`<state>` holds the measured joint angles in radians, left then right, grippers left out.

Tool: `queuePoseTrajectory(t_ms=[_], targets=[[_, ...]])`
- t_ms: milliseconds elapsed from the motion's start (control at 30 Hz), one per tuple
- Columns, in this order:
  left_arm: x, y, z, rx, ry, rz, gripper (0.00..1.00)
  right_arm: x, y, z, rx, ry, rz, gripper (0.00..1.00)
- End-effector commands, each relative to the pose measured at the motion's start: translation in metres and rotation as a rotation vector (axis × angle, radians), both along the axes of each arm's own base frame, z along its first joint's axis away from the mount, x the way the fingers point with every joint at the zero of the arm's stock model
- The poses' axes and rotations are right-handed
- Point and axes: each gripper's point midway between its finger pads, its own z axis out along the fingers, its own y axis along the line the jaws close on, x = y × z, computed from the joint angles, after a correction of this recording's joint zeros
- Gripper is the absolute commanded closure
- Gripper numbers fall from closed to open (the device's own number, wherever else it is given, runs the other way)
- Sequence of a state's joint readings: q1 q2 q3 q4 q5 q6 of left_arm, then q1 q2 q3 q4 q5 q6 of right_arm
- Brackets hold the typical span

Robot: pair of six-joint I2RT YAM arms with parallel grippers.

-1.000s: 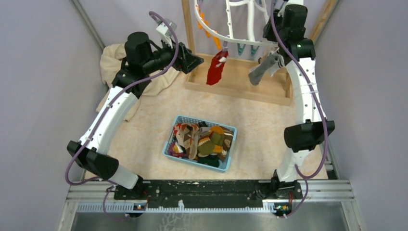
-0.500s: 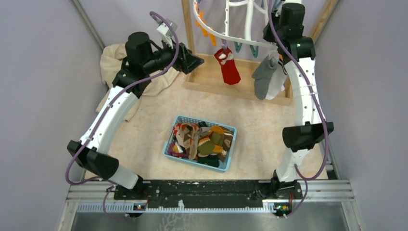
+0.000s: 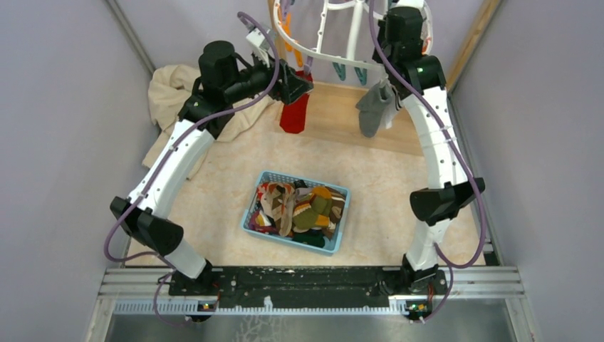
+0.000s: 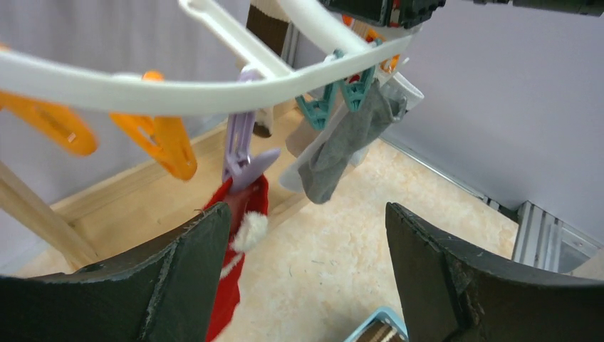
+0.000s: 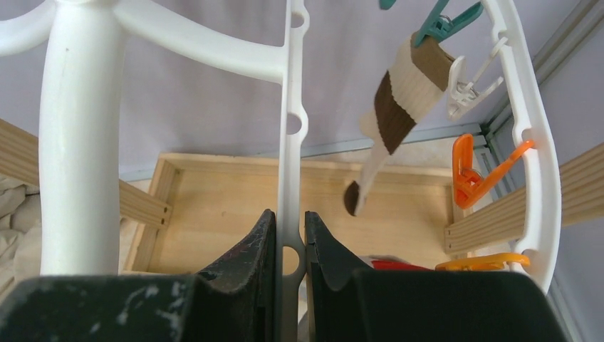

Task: Remove the socks clipped to the hanger
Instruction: Adjust the hanger on the clothesline.

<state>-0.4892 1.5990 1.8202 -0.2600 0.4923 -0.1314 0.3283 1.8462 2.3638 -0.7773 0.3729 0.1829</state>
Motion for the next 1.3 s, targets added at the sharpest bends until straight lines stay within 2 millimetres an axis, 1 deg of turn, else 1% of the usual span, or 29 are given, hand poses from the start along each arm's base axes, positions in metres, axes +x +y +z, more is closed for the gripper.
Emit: queuePoseTrajectory(t_ms=[0, 67, 200, 267, 300, 333, 400, 500, 567, 667, 700, 767, 867, 933, 967, 1033, 1067, 1100, 1133, 1200, 1267], targets=[[0.019, -0.002, 0.022, 0.006, -0.114, 0.054, 0.15, -0.014, 0.007, 0.035, -0.007, -0.092, -0.006, 1.00], [0.026, -0.003, 0.024, 0.008, -0.125, 0.067, 0.15, -0.016, 0.003, 0.036, -0.026, -0.095, -0.045, 1.00], [0.036, -0.005, 0.034, -0.005, -0.155, 0.086, 0.14, -0.022, 0.001, 0.039, -0.030, -0.110, -0.071, 1.00], [0.046, -0.008, 0.035, 0.001, -0.159, 0.095, 0.14, -0.024, -0.001, 0.040, -0.031, -0.113, -0.078, 1.00], [0.051, -0.009, 0.035, 0.008, -0.158, 0.099, 0.14, -0.026, -0.002, 0.040, -0.031, -0.113, -0.077, 1.00], [0.060, -0.014, 0.028, 0.020, -0.147, 0.101, 0.14, -0.027, -0.002, 0.041, -0.031, -0.112, -0.075, 1.00], [0.070, -0.017, 0.027, 0.023, -0.149, 0.107, 0.14, -0.030, -0.002, 0.040, -0.035, -0.107, -0.074, 1.00], [0.082, -0.020, 0.026, 0.015, -0.154, 0.115, 0.14, -0.034, -0.003, 0.039, -0.034, -0.109, -0.067, 1.00], [0.087, -0.022, 0.030, 0.007, -0.160, 0.117, 0.14, -0.037, -0.003, 0.041, -0.030, -0.117, -0.059, 1.00], [0.096, -0.019, 0.028, 0.005, -0.156, 0.130, 0.14, -0.041, -0.001, 0.043, -0.027, -0.123, -0.036, 1.00], [0.098, -0.017, 0.027, 0.004, -0.152, 0.136, 0.14, -0.043, -0.001, 0.044, -0.024, -0.126, -0.029, 0.96], [0.099, -0.014, 0.027, 0.002, -0.150, 0.140, 0.14, -0.048, 0.000, 0.046, -0.018, -0.136, -0.013, 0.77], [0.100, -0.011, 0.028, 0.002, -0.151, 0.142, 0.14, -0.060, -0.002, 0.053, -0.013, -0.173, 0.009, 0.51], [0.101, -0.010, 0.026, 0.003, -0.149, 0.144, 0.14, -0.071, -0.004, 0.061, -0.009, -0.207, 0.028, 0.40], [0.102, -0.009, 0.025, 0.004, -0.146, 0.147, 0.14, -0.077, -0.005, 0.065, -0.008, -0.227, 0.039, 0.36], [0.104, -0.007, 0.023, 0.007, -0.144, 0.150, 0.14, -0.093, -0.007, 0.076, 0.001, -0.273, 0.066, 0.34], [0.106, -0.006, 0.022, 0.007, -0.142, 0.151, 0.14, -0.104, -0.008, 0.081, 0.007, -0.299, 0.089, 0.33], [0.107, -0.004, 0.022, 0.005, -0.139, 0.153, 0.14, -0.112, -0.006, 0.086, 0.015, -0.323, 0.119, 0.33], [0.107, -0.003, 0.022, 0.003, -0.137, 0.151, 0.14, -0.119, -0.003, 0.087, 0.021, -0.337, 0.153, 0.34], [0.106, -0.002, 0.022, 0.000, -0.138, 0.149, 0.14, -0.131, 0.011, 0.084, 0.035, -0.355, 0.254, 0.37], [0.104, -0.001, 0.025, -0.011, -0.147, 0.139, 0.14, -0.139, 0.030, 0.071, 0.042, -0.349, 0.374, 0.40]])
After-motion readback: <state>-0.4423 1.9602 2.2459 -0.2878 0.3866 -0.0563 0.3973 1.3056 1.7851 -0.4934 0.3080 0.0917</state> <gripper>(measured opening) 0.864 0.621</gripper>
